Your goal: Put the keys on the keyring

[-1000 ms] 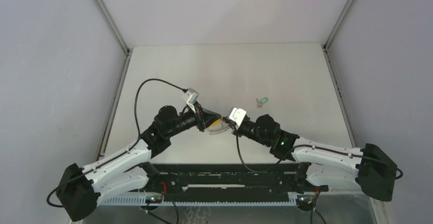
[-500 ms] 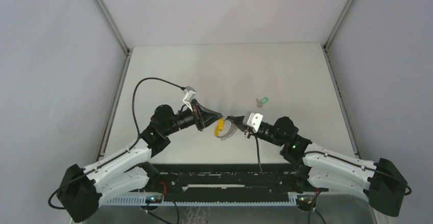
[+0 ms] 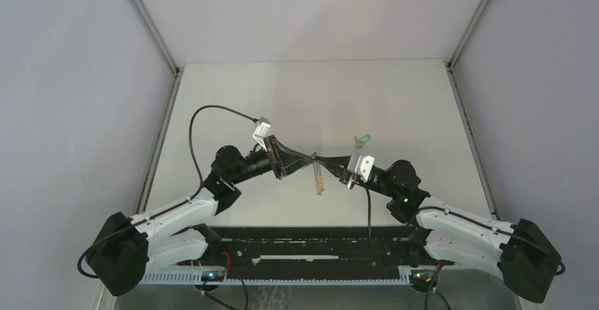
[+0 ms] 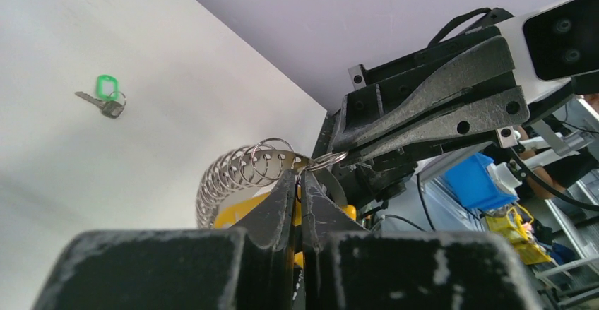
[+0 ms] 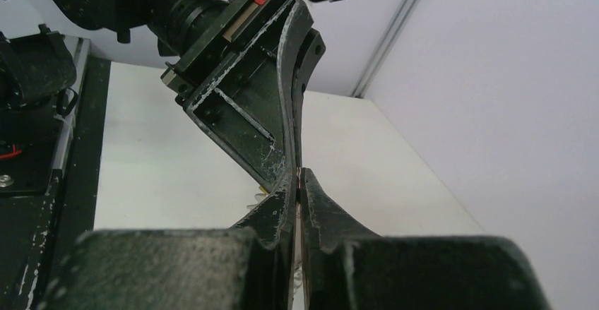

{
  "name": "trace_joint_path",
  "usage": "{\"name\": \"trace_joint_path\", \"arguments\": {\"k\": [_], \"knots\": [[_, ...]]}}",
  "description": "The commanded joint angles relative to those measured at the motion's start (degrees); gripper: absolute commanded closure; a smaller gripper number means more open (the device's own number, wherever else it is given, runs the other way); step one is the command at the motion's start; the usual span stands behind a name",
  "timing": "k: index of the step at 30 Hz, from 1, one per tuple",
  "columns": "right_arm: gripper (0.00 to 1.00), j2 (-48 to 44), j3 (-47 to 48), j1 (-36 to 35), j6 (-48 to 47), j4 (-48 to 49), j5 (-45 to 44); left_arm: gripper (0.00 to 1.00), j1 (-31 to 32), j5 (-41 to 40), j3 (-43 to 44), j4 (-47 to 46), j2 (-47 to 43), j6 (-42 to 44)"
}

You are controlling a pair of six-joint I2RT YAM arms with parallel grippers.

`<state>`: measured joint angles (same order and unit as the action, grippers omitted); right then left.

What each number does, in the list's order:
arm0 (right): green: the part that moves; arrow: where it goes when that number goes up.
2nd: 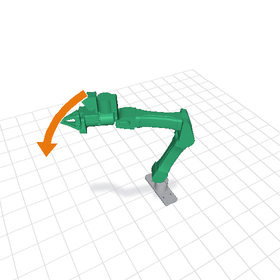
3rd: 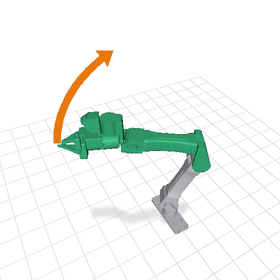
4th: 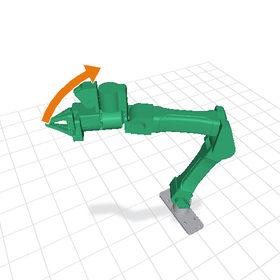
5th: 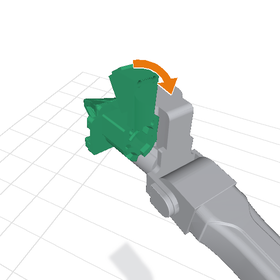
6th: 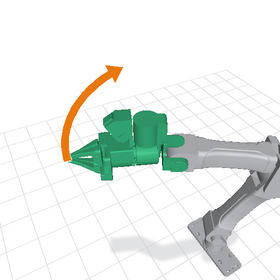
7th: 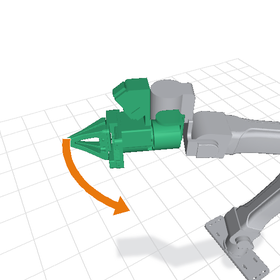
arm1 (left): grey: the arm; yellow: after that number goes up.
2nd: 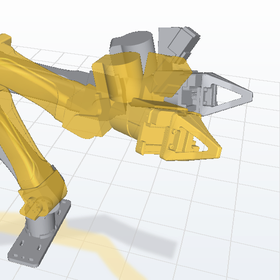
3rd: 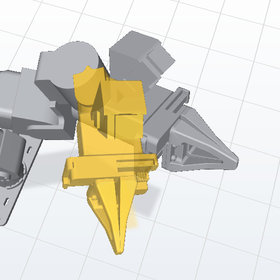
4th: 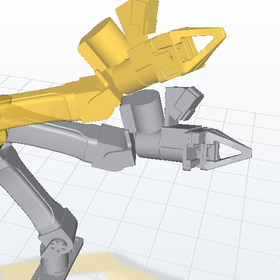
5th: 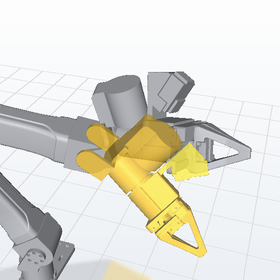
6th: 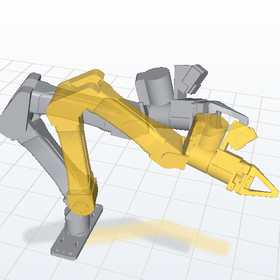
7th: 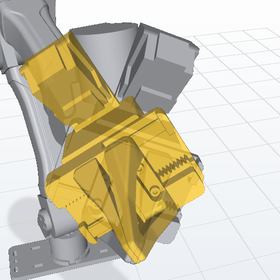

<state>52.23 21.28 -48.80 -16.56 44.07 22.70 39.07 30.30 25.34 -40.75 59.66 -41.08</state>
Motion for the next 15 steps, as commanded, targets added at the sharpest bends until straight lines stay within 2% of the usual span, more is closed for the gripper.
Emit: {"name": "trace_joint_path", "arguments": {"k": [1, 7, 15], "knots": [[1.0, -0.28, 1.3, 0.89, 2.53, 9.21, 3.54, 0.91, -0.43, 1.68, -1.63, -5.1, -0.25, -2.11], [1.0, -0.21, 1.15, 2.11, 4.17, 8.84, 4.26, 0.75, -1.44, -0.99, -3.94, -3.39, -5.97, 1.21], [1.0, 1.02, 1.65, 2.21, 4.88, 9.49, 5.11, 0.62, -1.89, -1.82, -5.92, 0.33, -13.4, 7.54]]}}
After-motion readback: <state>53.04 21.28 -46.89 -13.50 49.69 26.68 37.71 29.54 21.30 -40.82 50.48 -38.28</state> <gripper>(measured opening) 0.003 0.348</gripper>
